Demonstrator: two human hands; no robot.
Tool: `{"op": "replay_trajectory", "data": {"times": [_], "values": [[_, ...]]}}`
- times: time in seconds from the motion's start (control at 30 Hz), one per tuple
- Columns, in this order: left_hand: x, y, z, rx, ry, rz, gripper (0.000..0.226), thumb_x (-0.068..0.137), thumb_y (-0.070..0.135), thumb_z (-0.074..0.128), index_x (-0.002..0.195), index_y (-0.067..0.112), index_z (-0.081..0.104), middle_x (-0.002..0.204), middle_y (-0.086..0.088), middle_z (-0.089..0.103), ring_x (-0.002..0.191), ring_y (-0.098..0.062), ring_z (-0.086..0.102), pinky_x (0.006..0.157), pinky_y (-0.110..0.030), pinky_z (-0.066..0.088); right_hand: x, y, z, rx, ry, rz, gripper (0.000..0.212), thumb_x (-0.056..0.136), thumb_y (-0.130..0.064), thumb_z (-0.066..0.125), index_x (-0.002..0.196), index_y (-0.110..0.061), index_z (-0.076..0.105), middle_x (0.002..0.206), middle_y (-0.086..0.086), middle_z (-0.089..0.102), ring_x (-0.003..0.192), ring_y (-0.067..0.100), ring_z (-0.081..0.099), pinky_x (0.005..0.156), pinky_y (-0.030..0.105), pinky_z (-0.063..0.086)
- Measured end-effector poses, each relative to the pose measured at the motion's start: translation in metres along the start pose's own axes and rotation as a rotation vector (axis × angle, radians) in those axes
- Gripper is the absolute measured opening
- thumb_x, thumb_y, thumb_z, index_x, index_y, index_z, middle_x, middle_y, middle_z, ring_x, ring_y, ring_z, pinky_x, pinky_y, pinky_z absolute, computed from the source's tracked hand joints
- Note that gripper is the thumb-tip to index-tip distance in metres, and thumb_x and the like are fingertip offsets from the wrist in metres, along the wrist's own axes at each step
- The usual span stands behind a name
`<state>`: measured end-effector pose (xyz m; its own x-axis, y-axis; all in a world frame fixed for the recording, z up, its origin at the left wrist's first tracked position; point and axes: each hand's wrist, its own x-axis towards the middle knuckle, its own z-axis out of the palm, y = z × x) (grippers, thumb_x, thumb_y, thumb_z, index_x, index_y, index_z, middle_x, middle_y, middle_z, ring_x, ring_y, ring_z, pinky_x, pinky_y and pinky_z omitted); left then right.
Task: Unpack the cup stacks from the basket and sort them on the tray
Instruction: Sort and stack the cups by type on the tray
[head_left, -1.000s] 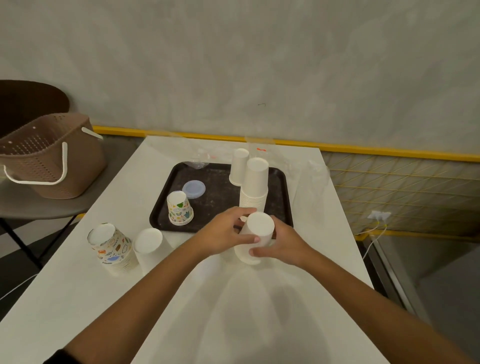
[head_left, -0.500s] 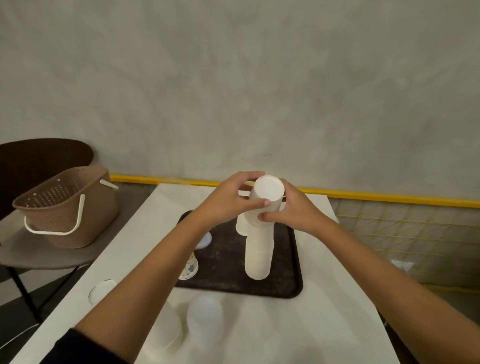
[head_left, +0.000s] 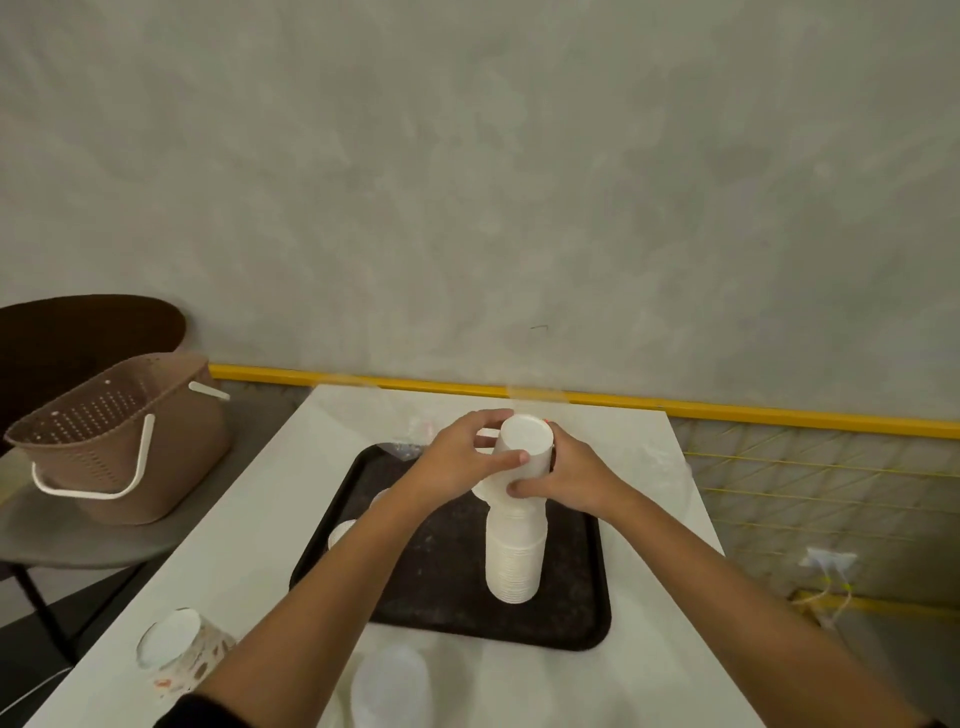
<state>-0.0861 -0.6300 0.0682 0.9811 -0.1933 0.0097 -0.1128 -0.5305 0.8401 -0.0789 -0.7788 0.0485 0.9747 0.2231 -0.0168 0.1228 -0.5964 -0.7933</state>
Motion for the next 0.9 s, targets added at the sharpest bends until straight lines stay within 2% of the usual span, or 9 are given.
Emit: {"op": "replay_trajectory", "data": {"times": [0.1, 0.17, 0.27, 0.33, 0.47, 0.57, 0.7, 0.8, 0.9], "values": [[-0.001, -0.008, 0.007, 0.029, -0.048, -0.049, 0.056, 0.083, 0.028, 0.066, 0.134, 0.022, 0.043, 0.139, 0.002, 0.046, 0.12, -0.019, 0.051, 0.095, -0.031, 0.045, 0.0, 0.012, 0.008, -0.009, -0.033, 0.034, 0.069, 0.072, -0.023, 0.078, 0.13, -0.021, 0.039, 0.129, 0.002, 0.051, 0.108, 0.015, 0.05, 0.092, 0.032, 0.047], [-0.003, -0.011, 0.01, 0.029, -0.067, -0.085, 0.055, 0.086, 0.027, 0.064, 0.136, 0.02, 0.041, 0.139, 0.001, 0.046, 0.12, -0.019, 0.051, 0.094, -0.029, 0.044, -0.002, 0.019, 0.012, -0.014, -0.045, 0.062, 0.069, 0.073, -0.023, 0.077, 0.13, -0.02, 0.039, 0.132, 0.002, 0.049, 0.114, 0.019, 0.051, 0.097, 0.035, 0.046], [-0.006, -0.016, 0.011, 0.046, -0.08, -0.137, 0.057, 0.087, 0.03, 0.061, 0.139, 0.02, 0.039, 0.142, 0.0, 0.046, 0.123, -0.021, 0.05, 0.103, -0.035, 0.043, -0.005, 0.026, 0.015, -0.02, -0.056, 0.1, 0.071, 0.075, -0.024, 0.075, 0.134, -0.021, 0.036, 0.138, 0.002, 0.045, 0.123, 0.022, 0.048, 0.104, 0.041, 0.042], [-0.012, -0.018, 0.011, 0.077, -0.081, -0.158, 0.058, 0.089, 0.032, 0.058, 0.141, 0.022, 0.035, 0.143, 0.0, 0.045, 0.126, -0.021, 0.048, 0.104, -0.034, 0.039, -0.009, 0.03, 0.014, -0.005, -0.059, 0.113, 0.072, 0.077, -0.024, 0.074, 0.136, -0.02, 0.034, 0.14, 0.002, 0.044, 0.125, 0.023, 0.047, 0.105, 0.041, 0.04], [-0.032, -0.02, 0.012, 0.076, -0.046, -0.17, 0.057, 0.091, 0.031, 0.056, 0.142, 0.023, 0.032, 0.144, 0.001, 0.043, 0.129, -0.02, 0.044, 0.103, -0.031, 0.037, -0.022, 0.037, 0.01, 0.008, -0.036, 0.145, 0.075, 0.077, -0.027, 0.073, 0.139, -0.019, 0.03, 0.139, 0.005, 0.043, 0.123, 0.023, 0.047, 0.103, 0.04, 0.042], [-0.053, -0.021, 0.008, 0.043, -0.024, -0.151, 0.054, 0.09, 0.03, 0.057, 0.14, 0.024, 0.036, 0.141, 0.002, 0.045, 0.125, -0.016, 0.047, 0.103, -0.032, 0.039, -0.035, 0.038, 0.008, 0.028, 0.0, 0.15, 0.076, 0.077, -0.028, 0.073, 0.14, -0.018, 0.029, 0.137, 0.007, 0.043, 0.121, 0.023, 0.048, 0.101, 0.037, 0.042], [-0.084, -0.021, 0.001, 0.024, 0.029, -0.119, 0.048, 0.09, 0.029, 0.057, 0.135, 0.028, 0.042, 0.136, 0.009, 0.048, 0.109, -0.003, 0.049, 0.089, -0.02, 0.038, -0.054, 0.031, 0.01, 0.103, 0.043, 0.102, 0.073, 0.078, -0.023, 0.072, 0.138, -0.016, 0.032, 0.134, 0.008, 0.046, 0.118, 0.023, 0.05, 0.101, 0.037, 0.042], [-0.106, -0.027, -0.006, 0.008, 0.048, -0.117, 0.043, 0.089, 0.026, 0.058, 0.131, 0.028, 0.047, 0.133, 0.008, 0.05, 0.115, -0.007, 0.05, 0.087, -0.018, 0.038, -0.065, 0.024, 0.017, 0.128, 0.052, 0.074, 0.068, 0.078, -0.021, 0.072, 0.136, -0.016, 0.035, 0.131, 0.007, 0.048, 0.114, 0.021, 0.051, 0.098, 0.036, 0.043], [-0.128, -0.038, -0.012, -0.007, 0.052, -0.124, 0.036, 0.088, 0.023, 0.061, 0.122, 0.03, 0.053, 0.121, 0.01, 0.055, 0.114, -0.007, 0.052, 0.084, -0.012, 0.04, -0.072, 0.02, 0.029, 0.158, 0.018, 0.059, 0.067, 0.078, -0.02, 0.072, 0.134, -0.018, 0.036, 0.124, 0.004, 0.048, 0.107, 0.016, 0.05, 0.096, 0.034, 0.043]]}}
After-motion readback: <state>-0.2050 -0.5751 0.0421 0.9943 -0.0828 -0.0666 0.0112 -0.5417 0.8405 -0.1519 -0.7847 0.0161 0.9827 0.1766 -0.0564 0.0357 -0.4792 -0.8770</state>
